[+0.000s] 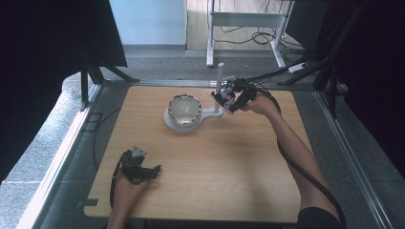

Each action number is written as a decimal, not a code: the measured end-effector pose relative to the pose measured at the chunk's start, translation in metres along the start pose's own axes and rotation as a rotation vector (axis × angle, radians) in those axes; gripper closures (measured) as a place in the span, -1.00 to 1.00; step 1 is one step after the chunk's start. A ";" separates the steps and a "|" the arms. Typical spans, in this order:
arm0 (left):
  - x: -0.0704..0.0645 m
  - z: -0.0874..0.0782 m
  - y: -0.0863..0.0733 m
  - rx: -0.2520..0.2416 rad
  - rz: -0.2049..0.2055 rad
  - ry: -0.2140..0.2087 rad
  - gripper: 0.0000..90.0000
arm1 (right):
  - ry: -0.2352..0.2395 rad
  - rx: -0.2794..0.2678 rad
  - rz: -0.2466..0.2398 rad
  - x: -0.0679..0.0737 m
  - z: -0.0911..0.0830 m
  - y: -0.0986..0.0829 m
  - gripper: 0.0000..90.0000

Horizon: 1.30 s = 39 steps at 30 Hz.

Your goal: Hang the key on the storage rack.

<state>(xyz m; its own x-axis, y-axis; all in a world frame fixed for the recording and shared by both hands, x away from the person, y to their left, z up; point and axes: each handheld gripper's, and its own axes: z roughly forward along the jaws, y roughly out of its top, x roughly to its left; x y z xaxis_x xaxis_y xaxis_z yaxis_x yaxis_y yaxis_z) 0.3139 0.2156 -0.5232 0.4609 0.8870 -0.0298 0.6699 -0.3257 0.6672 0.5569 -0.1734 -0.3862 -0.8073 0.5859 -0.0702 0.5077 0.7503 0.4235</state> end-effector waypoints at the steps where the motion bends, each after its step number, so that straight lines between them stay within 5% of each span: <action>1: 0.000 0.000 0.000 0.000 0.000 0.000 -0.93 | -0.004 -0.008 0.001 -0.001 -0.001 -0.001 -0.42; 19: 0.000 0.000 0.000 0.000 0.000 0.000 -0.93 | -0.040 -0.051 -0.045 0.012 -0.020 -0.026 -0.89; 39: 0.000 0.000 0.000 0.000 0.000 0.000 -0.93 | -0.038 -0.102 -0.061 0.038 -0.045 -0.061 -0.92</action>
<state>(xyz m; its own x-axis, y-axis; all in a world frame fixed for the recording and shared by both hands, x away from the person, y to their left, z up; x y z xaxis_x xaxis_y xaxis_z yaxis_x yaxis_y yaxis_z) 0.3139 0.2156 -0.5231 0.4609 0.8870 -0.0293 0.6699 -0.3260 0.6670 0.4815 -0.2105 -0.3744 -0.8226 0.5530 -0.1323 0.4232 0.7509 0.5071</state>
